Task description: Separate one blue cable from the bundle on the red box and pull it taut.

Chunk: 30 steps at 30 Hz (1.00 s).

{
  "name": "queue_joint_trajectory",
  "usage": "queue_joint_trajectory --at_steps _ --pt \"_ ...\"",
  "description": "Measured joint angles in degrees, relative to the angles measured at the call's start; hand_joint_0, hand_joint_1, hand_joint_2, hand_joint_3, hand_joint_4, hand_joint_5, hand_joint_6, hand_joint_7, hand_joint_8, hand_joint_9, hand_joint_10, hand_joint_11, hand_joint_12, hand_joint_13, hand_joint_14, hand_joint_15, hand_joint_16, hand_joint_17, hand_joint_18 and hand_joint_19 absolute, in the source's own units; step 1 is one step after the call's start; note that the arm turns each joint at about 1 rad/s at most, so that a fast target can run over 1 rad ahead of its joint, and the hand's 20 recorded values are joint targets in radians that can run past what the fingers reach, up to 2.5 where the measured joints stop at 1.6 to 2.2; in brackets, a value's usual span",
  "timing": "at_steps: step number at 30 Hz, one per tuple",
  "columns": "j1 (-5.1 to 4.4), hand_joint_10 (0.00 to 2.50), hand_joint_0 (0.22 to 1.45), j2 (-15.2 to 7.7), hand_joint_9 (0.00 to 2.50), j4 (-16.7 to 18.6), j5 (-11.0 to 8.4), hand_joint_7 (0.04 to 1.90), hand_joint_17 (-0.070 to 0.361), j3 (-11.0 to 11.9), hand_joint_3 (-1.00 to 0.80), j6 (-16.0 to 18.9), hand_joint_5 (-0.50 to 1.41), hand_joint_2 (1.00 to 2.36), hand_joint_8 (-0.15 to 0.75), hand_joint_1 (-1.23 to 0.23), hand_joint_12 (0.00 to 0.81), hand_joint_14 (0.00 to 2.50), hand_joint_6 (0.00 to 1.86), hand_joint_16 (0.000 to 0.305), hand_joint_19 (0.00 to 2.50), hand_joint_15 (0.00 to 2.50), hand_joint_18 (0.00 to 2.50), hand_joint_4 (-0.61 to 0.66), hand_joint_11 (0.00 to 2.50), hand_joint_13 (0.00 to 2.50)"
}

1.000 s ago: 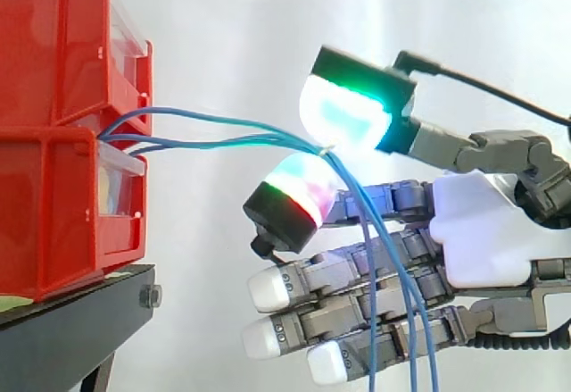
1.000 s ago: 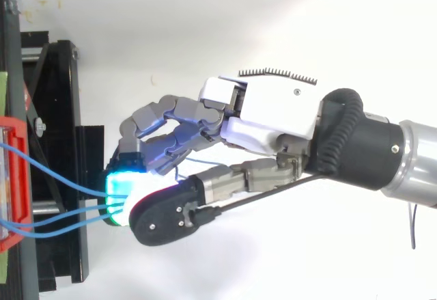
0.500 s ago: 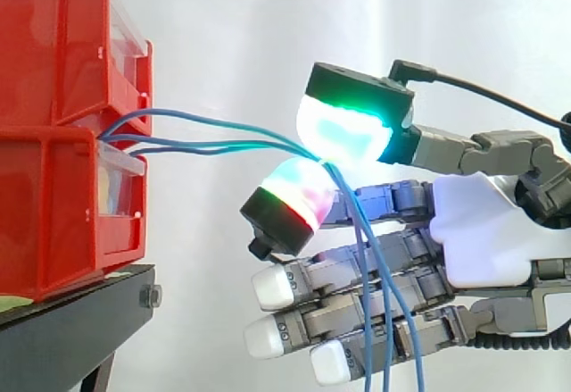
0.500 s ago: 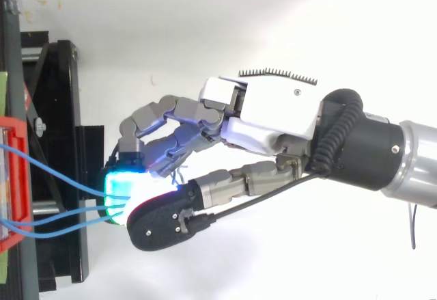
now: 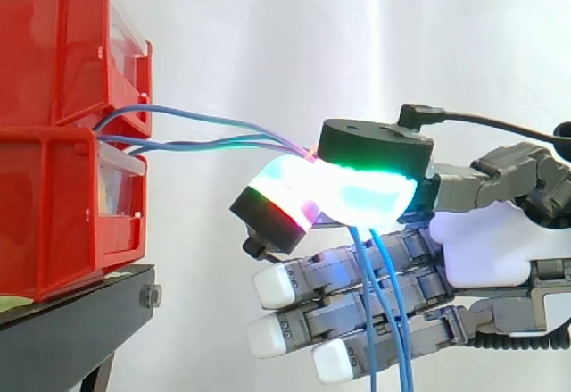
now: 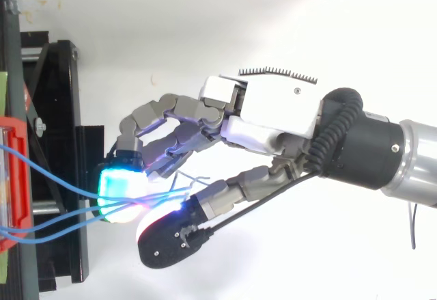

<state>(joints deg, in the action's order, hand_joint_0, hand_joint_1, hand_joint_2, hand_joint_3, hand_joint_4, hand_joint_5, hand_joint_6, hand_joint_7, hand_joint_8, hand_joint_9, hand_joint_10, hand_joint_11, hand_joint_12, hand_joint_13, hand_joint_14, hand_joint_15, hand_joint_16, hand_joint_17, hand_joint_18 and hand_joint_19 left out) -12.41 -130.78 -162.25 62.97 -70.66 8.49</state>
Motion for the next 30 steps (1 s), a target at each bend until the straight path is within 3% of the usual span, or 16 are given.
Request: queue_joint_trajectory --at_steps 3,7,11,13,16,19,24,30 --pt "0.01 0.01 0.49 0.00 0.78 0.00 -0.01 0.93 0.100 0.00 -0.50 0.09 -0.18 1.00 0.303 -0.76 0.333 0.01 0.88 0.044 0.39 0.28 0.70 0.08 0.46 0.65" --pt "0.00 0.01 0.43 0.00 0.81 0.00 0.03 0.93 0.113 0.00 -0.50 0.12 -0.17 1.00 0.330 -0.66 0.359 0.01 0.87 0.050 0.40 0.30 0.72 0.10 0.48 0.66" --pt "0.00 0.01 0.47 0.00 0.82 0.00 0.07 0.97 0.106 0.00 -0.50 0.12 -0.17 1.00 0.320 -0.60 0.347 0.01 0.86 0.047 0.43 0.30 0.69 0.09 0.47 0.65" --pt "0.00 0.01 0.57 0.00 0.82 0.00 0.10 1.03 0.093 0.00 -0.49 0.12 -0.16 1.00 0.300 -0.64 0.315 0.01 0.86 0.041 0.46 0.31 0.65 0.06 0.48 0.64" --pt "0.01 0.01 0.59 0.00 0.84 0.00 0.13 1.01 0.103 0.00 -0.29 0.13 -0.16 1.01 0.323 -0.72 0.341 0.01 0.87 0.046 0.42 0.29 0.70 0.05 0.48 0.67" --pt "0.00 0.01 0.60 0.00 0.83 -0.06 0.13 0.98 0.105 0.00 -0.21 0.17 -0.16 1.01 0.326 -0.80 0.344 0.01 0.88 0.047 0.40 0.29 0.72 0.03 0.48 0.68" --pt "0.01 0.01 0.68 0.00 0.79 -0.23 0.14 1.00 0.088 0.00 -0.18 0.21 -0.19 1.02 0.276 -0.90 0.306 0.01 0.90 0.039 0.40 0.30 0.70 -0.10 0.50 0.66" --pt "0.02 0.01 0.74 0.00 0.77 -0.26 0.14 0.96 0.086 0.00 -0.23 0.22 -0.20 1.02 0.259 -0.93 0.303 0.01 0.90 0.038 0.38 0.28 0.71 -0.15 0.50 0.66"
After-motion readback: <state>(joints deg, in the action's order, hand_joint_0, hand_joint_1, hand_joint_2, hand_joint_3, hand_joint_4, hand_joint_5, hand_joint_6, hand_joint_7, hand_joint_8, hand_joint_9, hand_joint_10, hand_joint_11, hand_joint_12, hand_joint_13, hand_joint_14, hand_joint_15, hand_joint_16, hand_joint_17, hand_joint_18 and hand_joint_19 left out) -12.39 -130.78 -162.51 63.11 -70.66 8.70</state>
